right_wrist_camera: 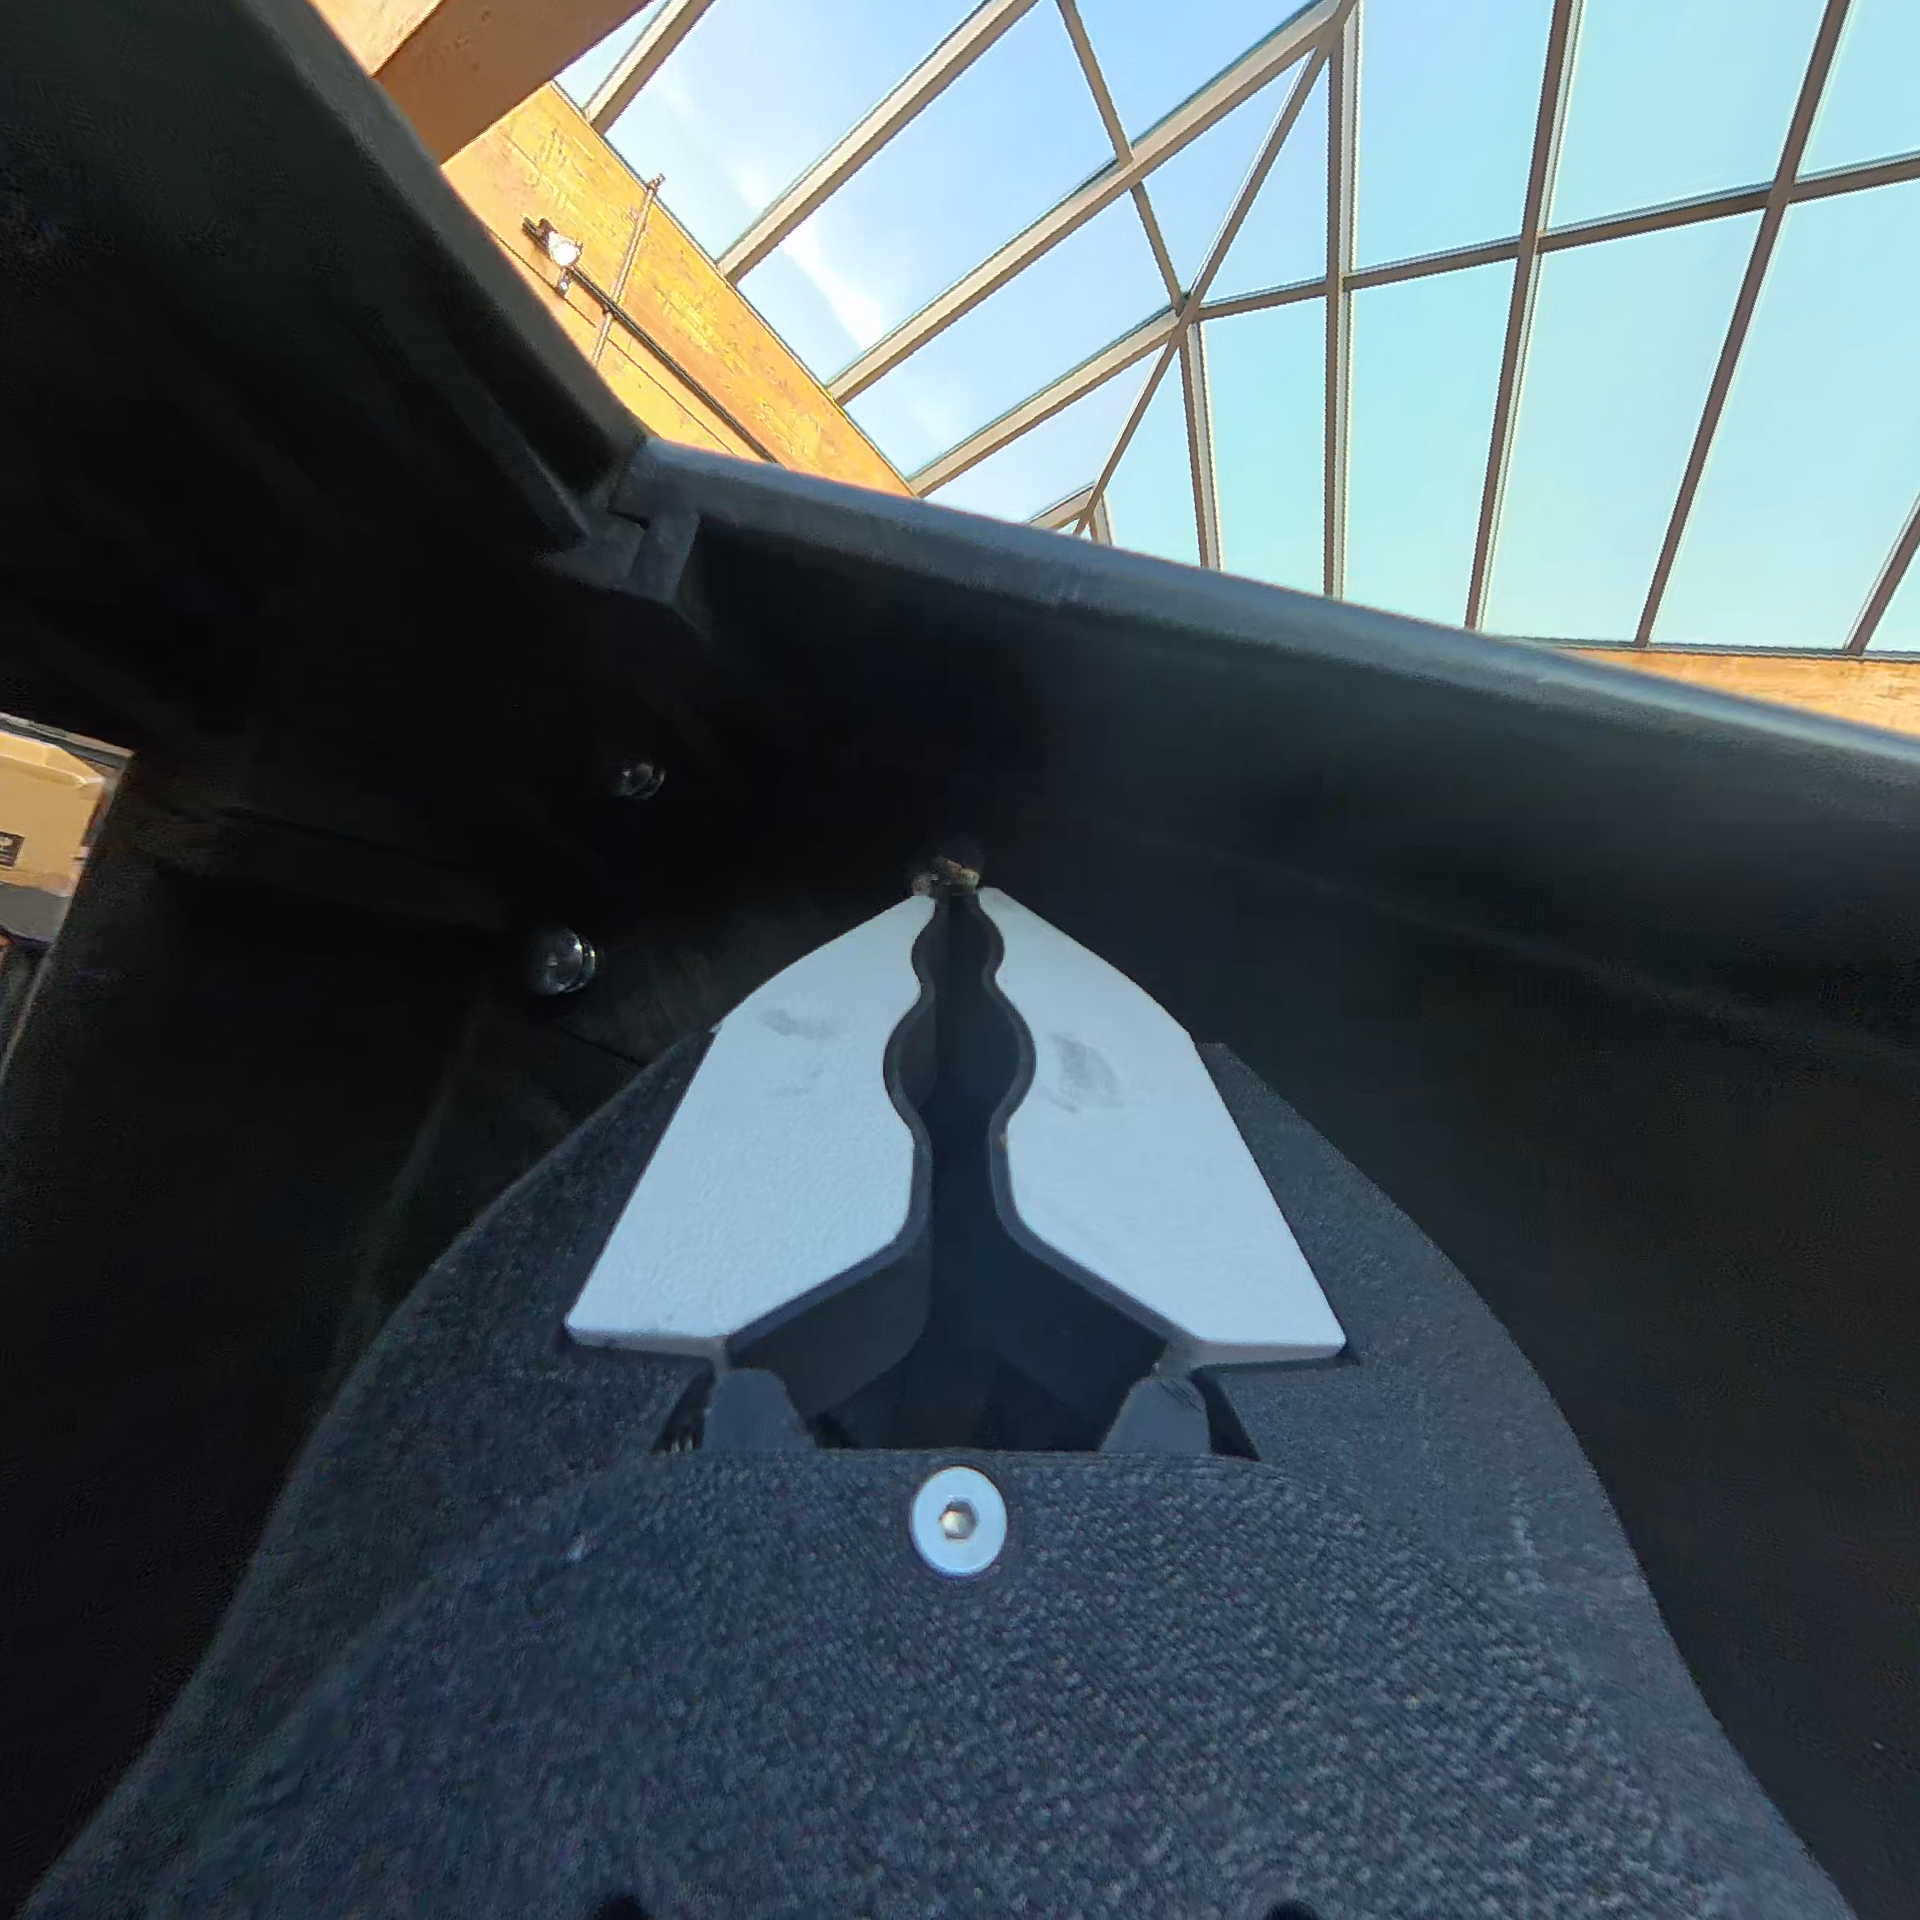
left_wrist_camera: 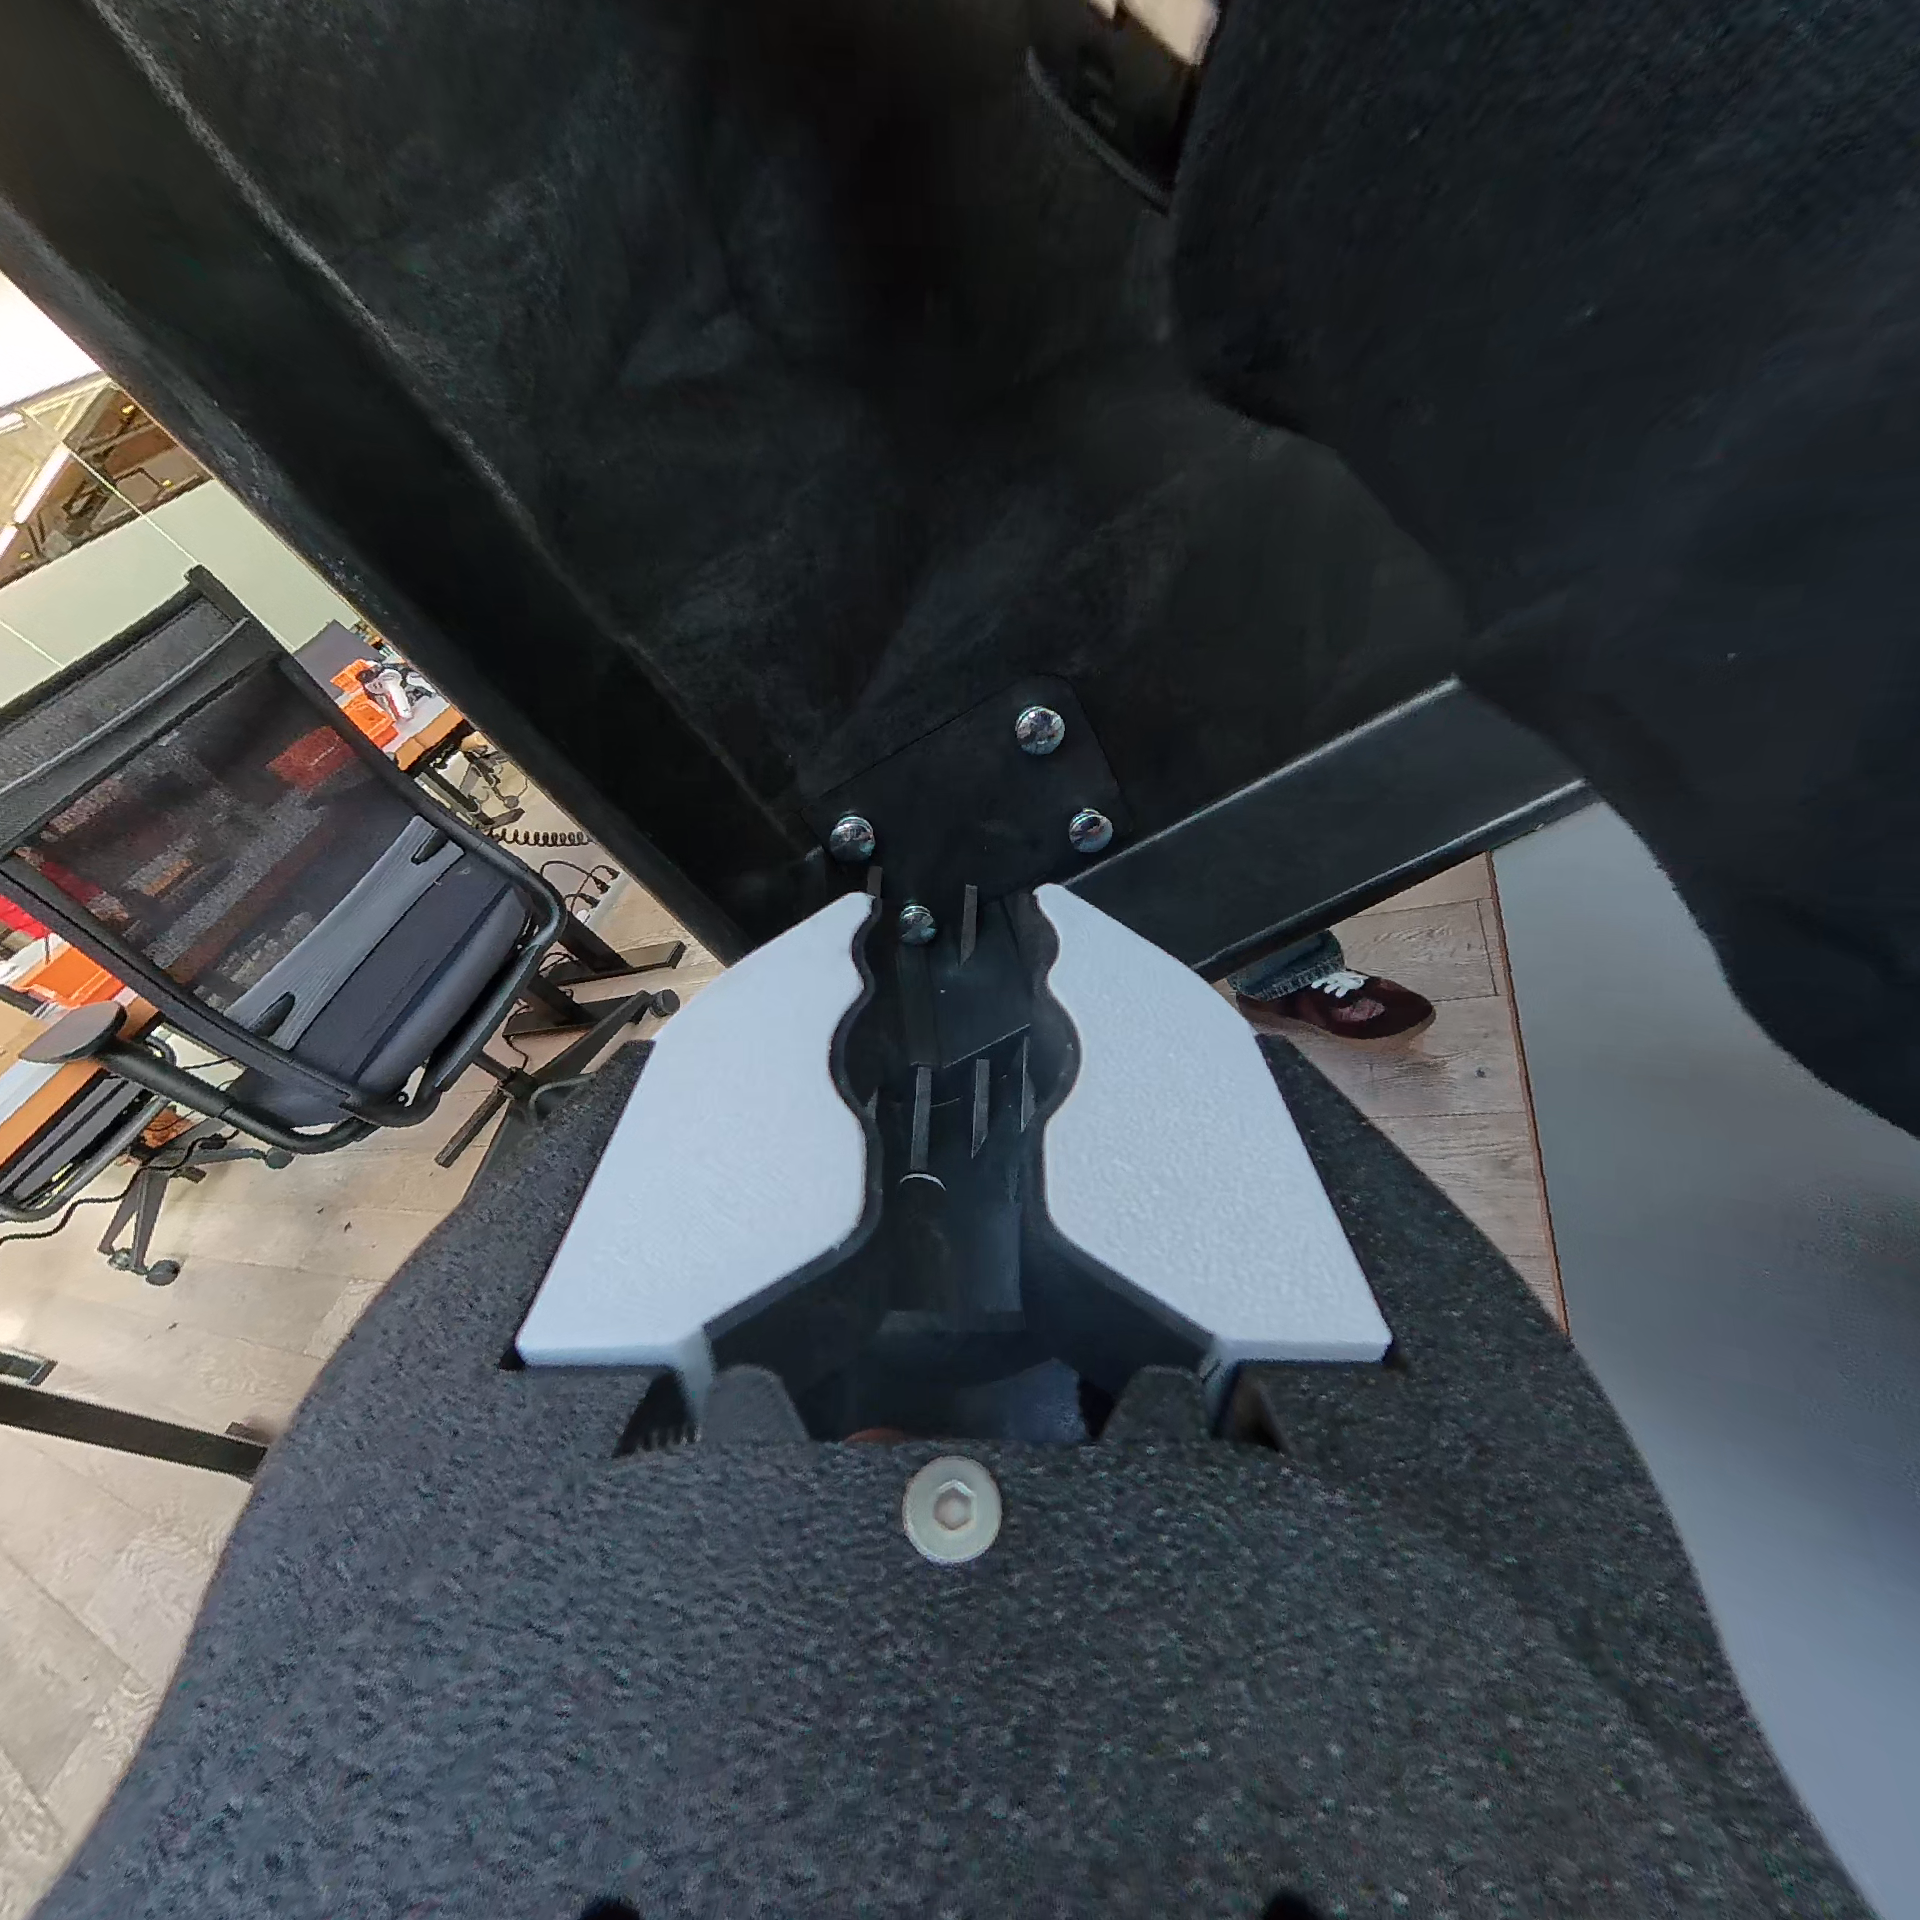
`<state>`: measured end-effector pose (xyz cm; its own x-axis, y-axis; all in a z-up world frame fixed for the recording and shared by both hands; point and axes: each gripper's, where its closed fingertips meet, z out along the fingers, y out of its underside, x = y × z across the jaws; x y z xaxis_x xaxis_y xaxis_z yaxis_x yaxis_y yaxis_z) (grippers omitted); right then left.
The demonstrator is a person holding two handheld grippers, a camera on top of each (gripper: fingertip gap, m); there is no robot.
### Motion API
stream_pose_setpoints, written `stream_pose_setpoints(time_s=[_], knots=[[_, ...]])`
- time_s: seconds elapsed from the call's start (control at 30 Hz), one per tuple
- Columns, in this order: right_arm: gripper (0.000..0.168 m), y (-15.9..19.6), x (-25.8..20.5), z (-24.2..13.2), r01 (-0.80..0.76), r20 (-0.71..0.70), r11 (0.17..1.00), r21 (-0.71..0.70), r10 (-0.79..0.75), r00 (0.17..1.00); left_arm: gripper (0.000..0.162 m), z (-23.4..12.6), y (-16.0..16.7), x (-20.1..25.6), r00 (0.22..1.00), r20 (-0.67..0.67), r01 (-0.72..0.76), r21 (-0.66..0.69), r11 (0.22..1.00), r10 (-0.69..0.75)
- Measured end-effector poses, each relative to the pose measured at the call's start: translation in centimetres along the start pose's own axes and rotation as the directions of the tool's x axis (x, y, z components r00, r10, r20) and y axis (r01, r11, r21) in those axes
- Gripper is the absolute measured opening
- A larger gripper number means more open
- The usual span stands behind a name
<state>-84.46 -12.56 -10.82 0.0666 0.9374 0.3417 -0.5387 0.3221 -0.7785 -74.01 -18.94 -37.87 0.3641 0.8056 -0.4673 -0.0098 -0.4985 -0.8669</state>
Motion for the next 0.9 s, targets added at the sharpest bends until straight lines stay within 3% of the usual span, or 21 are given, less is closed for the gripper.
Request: stream_pose_setpoints(time_s=[0.57,0.9], knots=[[0.0,1.3,-1.5,-1.9,0.067,0.001,0.996,-0.067,-0.067,0.998,0.024,0.1,0.0,0.0,1.0,-0.017,0.004,-0.001,1.0,-0.004],[0.003,2.8,-1.4,-3.0,-0.003,-0.011,0.988,-0.151,0.002,1.0,0.024,-0.1,-0.3,-0.2,1.0,-0.007,0.017,0.015,1.0,-0.017]])
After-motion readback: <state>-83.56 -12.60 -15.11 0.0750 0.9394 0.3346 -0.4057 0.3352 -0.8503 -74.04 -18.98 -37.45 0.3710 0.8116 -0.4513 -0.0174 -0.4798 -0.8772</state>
